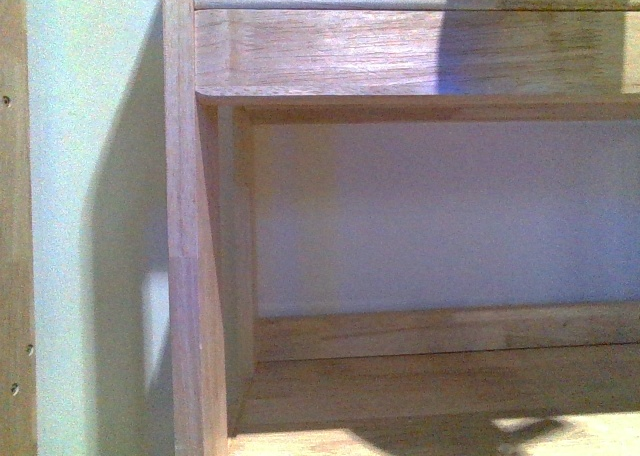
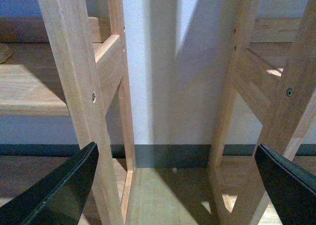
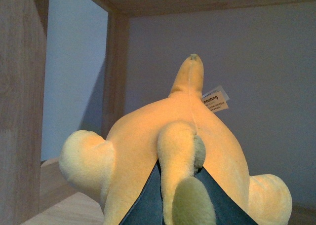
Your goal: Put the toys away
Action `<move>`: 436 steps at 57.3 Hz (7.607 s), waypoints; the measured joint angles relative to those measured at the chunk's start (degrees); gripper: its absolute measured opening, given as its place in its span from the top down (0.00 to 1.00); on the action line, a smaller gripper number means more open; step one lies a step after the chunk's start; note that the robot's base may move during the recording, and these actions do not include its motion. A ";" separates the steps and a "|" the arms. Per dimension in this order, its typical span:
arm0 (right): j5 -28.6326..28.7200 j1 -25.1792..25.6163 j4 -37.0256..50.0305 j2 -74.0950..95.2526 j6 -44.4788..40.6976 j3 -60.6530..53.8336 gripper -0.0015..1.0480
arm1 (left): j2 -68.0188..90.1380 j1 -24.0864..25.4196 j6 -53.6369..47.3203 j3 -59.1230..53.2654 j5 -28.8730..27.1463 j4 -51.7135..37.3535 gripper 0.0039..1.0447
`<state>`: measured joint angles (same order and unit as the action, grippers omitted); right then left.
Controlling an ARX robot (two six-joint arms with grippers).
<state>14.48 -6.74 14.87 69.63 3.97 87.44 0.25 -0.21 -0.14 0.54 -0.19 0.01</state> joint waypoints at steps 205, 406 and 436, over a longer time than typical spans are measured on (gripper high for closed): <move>-47.17 -17.53 11.43 10.01 -17.27 5.42 0.06 | 0.00 0.00 0.00 0.00 0.00 0.00 0.06; -14.32 6.95 -15.08 -69.20 -3.69 -86.66 0.97 | 0.00 0.00 0.00 0.00 0.02 0.00 0.06; -14.32 6.95 -15.08 -69.22 -3.78 -86.66 0.31 | 0.00 0.00 0.00 0.00 0.02 0.00 0.06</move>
<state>0.16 0.21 -0.21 0.40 0.19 0.78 0.25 -0.21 -0.14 0.54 -0.16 0.01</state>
